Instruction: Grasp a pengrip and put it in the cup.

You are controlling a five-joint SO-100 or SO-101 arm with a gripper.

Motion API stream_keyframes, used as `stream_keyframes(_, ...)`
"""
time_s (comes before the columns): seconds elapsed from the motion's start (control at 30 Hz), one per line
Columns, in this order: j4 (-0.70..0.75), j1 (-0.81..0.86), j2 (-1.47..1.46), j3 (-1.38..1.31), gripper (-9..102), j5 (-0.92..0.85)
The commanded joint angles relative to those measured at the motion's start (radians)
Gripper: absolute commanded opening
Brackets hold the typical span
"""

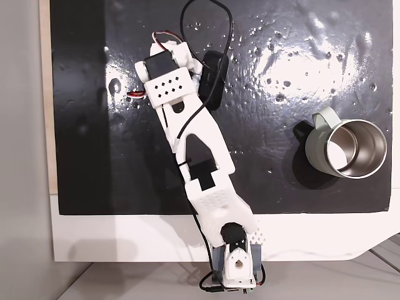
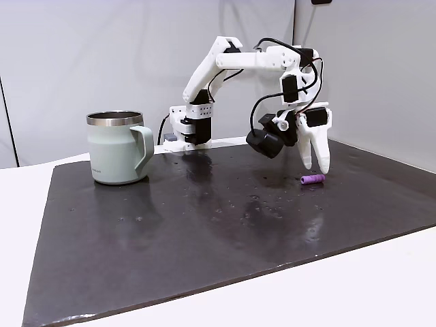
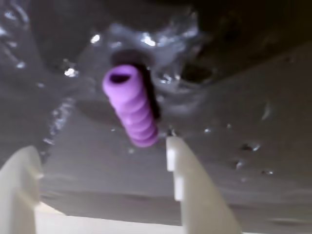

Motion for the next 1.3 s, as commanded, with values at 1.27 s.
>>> stream_keyframes(1.27, 0.083, 0.067, 0.422, -0.021, 0, -0.109)
